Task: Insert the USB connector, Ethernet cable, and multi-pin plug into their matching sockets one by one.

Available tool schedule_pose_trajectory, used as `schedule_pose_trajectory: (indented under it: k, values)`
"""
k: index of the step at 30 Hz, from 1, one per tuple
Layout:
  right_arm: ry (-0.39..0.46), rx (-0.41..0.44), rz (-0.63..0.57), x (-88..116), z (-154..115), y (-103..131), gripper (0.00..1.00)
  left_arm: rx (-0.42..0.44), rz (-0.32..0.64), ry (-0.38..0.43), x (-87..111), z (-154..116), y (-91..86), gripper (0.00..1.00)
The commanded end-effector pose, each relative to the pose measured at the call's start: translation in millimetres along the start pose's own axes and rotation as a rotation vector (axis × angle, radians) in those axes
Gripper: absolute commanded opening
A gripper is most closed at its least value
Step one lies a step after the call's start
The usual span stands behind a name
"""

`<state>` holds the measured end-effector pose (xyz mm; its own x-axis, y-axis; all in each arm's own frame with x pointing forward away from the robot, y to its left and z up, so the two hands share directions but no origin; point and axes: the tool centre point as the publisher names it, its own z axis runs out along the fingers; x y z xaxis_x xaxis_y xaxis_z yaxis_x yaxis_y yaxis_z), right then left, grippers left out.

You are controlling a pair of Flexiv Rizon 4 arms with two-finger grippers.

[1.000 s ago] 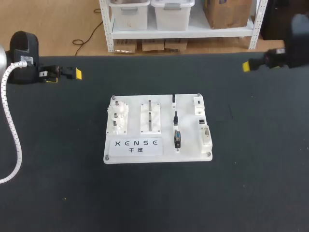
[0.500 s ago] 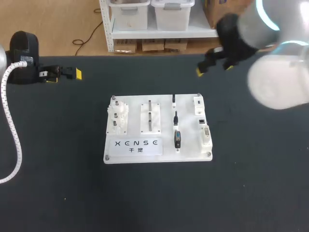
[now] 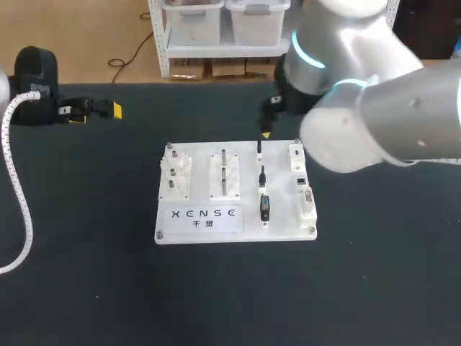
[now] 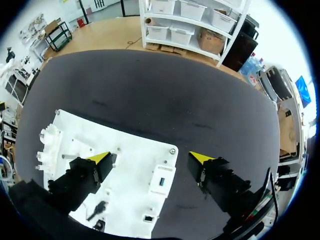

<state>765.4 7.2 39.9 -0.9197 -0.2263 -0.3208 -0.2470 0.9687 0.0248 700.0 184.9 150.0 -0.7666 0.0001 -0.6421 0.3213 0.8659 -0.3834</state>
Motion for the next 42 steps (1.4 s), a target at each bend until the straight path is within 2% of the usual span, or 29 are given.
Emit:
schedule_pose_trajectory:
  k: [1, 10, 22, 30, 35, 42]
  values:
    - [-0.023, 0.042, 0.009, -0.3, 6.8, 13.2, 1.0, 0.0, 0.0, 0.0, 0.0, 0.0, 0.0, 1.0]
    - [-0.023, 0.029, 0.046, -7.9, 11.0, 33.7, 1.0, 0.0, 0.0, 0.0, 0.0, 0.0, 0.0, 1.0]
    - [0.047, 0.049, 0.151, 4.2, 14.9, 45.7, 1.0, 0.0, 0.0, 0.0, 0.0, 0.0, 0.0, 1.0]
    - [0.056, -0.016, 0.192, 9.2, 17.2, 50.7, 1.0, 0.0, 0.0, 0.0, 0.0, 0.0, 0.0, 1.0]
    - [0.022, -0.065, 0.198, 8.5, 15.5, 54.3, 1.0, 0.0, 0.0, 0.0, 0.0, 0.0, 0.0, 1.0]
    - [0.022, -0.065, 0.198, 8.5, 15.5, 54.3, 1.0, 0.0, 0.0, 0.0, 0.0, 0.0, 0.0, 1.0]
